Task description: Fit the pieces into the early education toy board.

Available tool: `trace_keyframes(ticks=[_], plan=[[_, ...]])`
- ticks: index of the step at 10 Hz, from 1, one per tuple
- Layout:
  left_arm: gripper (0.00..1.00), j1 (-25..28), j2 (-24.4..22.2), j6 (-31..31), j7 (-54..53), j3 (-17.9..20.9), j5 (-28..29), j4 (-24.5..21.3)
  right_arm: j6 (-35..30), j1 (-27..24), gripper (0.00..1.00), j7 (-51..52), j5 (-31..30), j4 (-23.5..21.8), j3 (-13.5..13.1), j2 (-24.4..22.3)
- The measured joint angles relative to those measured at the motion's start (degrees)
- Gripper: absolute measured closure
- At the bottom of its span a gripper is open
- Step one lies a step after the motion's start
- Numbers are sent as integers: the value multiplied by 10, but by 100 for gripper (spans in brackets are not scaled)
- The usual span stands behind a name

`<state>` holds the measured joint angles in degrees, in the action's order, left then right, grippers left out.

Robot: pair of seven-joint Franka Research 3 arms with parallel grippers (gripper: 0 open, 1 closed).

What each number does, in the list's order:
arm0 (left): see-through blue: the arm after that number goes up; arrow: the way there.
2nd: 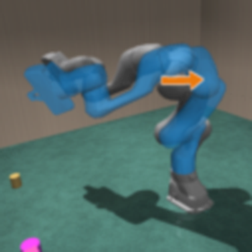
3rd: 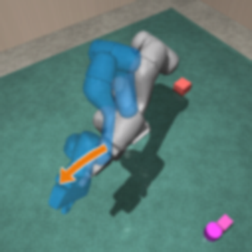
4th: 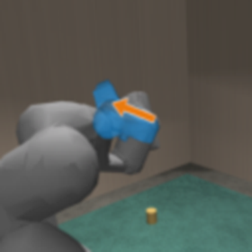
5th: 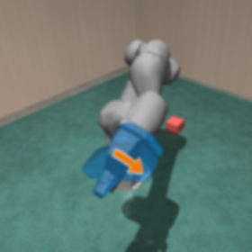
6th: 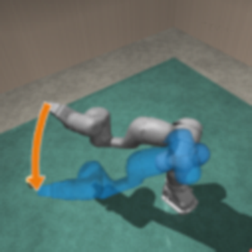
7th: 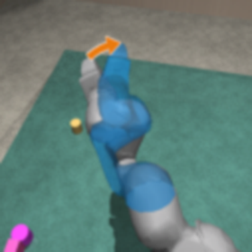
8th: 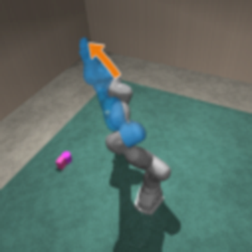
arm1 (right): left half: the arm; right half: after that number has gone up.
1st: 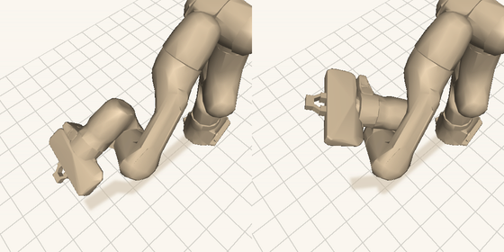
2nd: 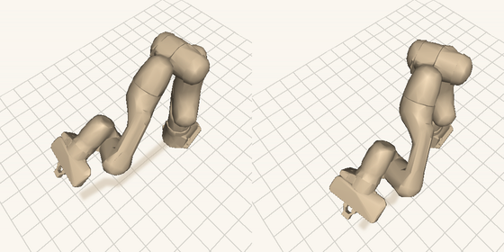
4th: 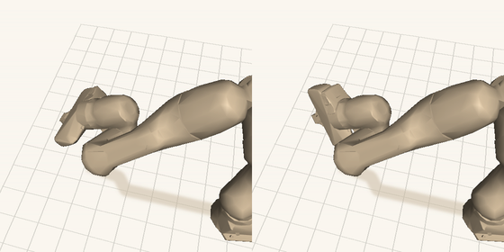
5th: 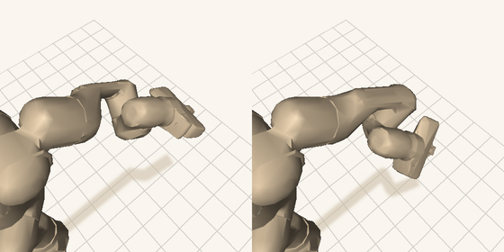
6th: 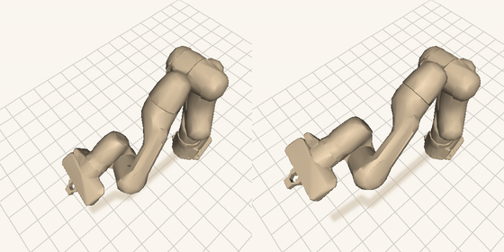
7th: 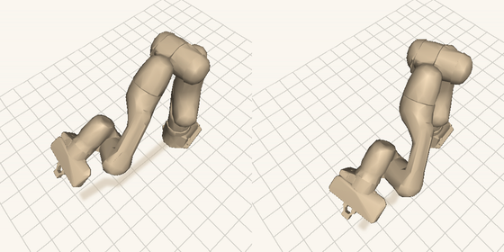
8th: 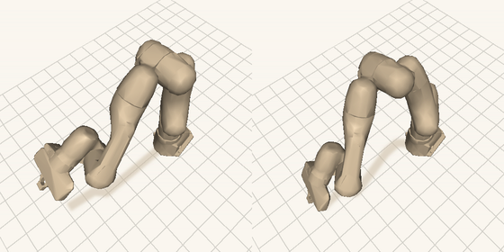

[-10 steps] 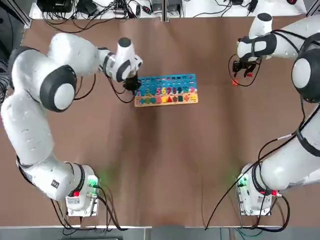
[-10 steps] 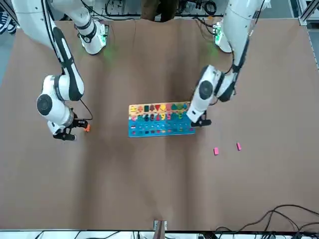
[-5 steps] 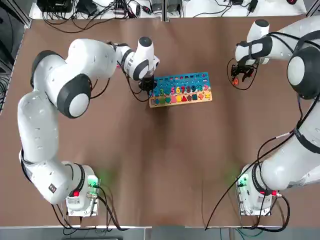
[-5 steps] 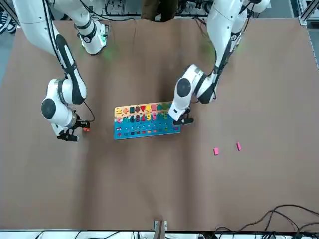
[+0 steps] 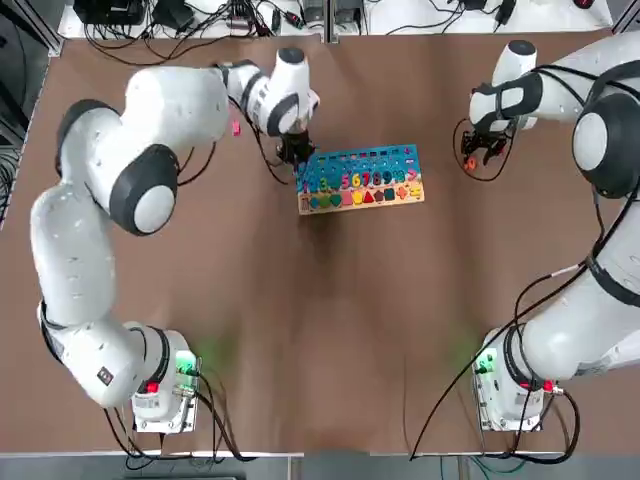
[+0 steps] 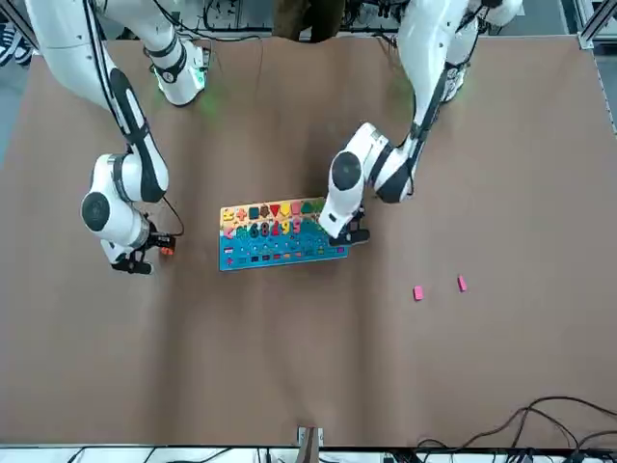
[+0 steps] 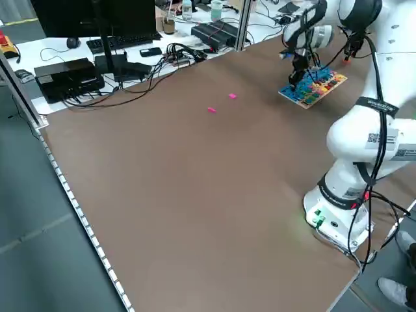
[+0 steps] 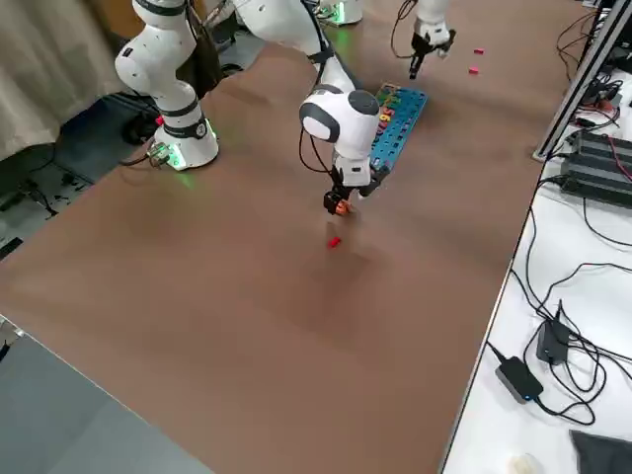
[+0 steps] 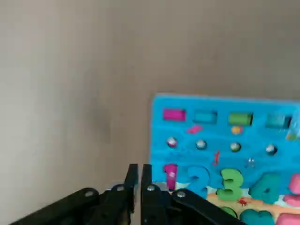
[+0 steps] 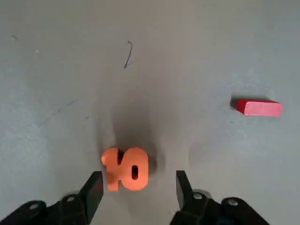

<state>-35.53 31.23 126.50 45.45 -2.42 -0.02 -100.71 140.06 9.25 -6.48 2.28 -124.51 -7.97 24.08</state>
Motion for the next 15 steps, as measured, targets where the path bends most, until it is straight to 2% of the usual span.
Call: trace_keyframes(ticks=[2,3,5,6,7,8,11,15], plan=[[82,59,-33,-23,-51,1,0,13,1,0,31,0,0,0,0,1],[77,90,-33,-27,-81,2,0,32,3,0,31,0,0,0,0,1],[49,150,-18,-30,-153,4,0,59,4,1,32,0,0,1,0,1],[39,174,-9,-30,-188,3,0,61,5,1,32,0,0,1,0,2],[36,191,2,-30,-216,3,0,62,9,1,32,0,0,1,0,4],[26,203,17,-28,-233,3,0,62,14,1,32,0,0,1,0,8],[23,217,58,15,-260,3,0,65,21,2,32,0,0,1,1,19],[28,223,85,42,-264,3,5,66,21,2,32,-3,1,1,1,19]])
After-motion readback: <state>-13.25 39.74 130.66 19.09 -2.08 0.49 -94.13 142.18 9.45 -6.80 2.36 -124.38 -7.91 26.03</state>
